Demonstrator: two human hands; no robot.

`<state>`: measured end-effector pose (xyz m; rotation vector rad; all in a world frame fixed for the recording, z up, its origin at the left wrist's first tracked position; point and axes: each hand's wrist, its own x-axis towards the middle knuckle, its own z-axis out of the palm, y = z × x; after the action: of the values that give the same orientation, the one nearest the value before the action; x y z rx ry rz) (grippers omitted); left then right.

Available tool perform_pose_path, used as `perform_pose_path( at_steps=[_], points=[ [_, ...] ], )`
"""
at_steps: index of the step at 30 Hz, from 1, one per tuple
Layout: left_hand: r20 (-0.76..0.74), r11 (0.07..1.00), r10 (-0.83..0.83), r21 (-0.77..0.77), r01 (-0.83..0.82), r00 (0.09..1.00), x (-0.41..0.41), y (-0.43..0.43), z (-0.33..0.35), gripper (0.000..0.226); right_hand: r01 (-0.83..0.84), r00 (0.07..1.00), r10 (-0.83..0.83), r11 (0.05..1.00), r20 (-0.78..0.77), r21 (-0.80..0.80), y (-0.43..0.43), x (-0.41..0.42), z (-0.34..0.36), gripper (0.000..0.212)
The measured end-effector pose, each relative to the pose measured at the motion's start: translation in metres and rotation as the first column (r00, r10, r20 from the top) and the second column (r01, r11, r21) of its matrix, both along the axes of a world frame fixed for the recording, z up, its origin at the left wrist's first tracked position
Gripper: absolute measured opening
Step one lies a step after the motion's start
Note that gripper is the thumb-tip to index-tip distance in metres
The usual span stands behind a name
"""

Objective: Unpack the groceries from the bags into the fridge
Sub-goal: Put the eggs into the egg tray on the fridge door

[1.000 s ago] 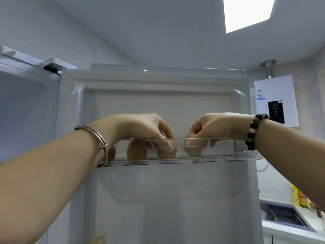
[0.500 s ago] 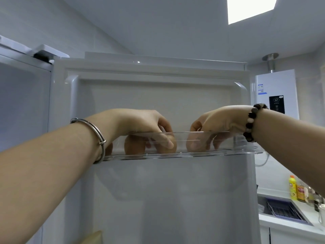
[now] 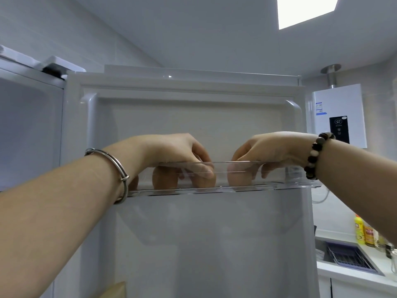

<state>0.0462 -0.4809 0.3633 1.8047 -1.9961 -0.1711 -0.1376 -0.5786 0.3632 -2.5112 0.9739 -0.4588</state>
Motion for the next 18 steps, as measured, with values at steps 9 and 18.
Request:
perform_pose_path(
  at_steps=[9, 18],
  points=[
    [0.029, 1.000, 0.010, -0.009, -0.010, 1.000, -0.001, 0.002, 0.000, 0.022, 0.033, 0.999, -0.032, 0.999, 0.023, -0.021, 0.007, -0.001, 0.000, 0.027],
    [0.025, 0.973, -0.024, -0.229, 0.029, 0.999, -0.007, 0.009, 0.000, 0.022, 0.188, 0.939, -0.050, 0.903, 0.339, -0.387, 0.018, -0.004, -0.010, 0.024]
  ],
)
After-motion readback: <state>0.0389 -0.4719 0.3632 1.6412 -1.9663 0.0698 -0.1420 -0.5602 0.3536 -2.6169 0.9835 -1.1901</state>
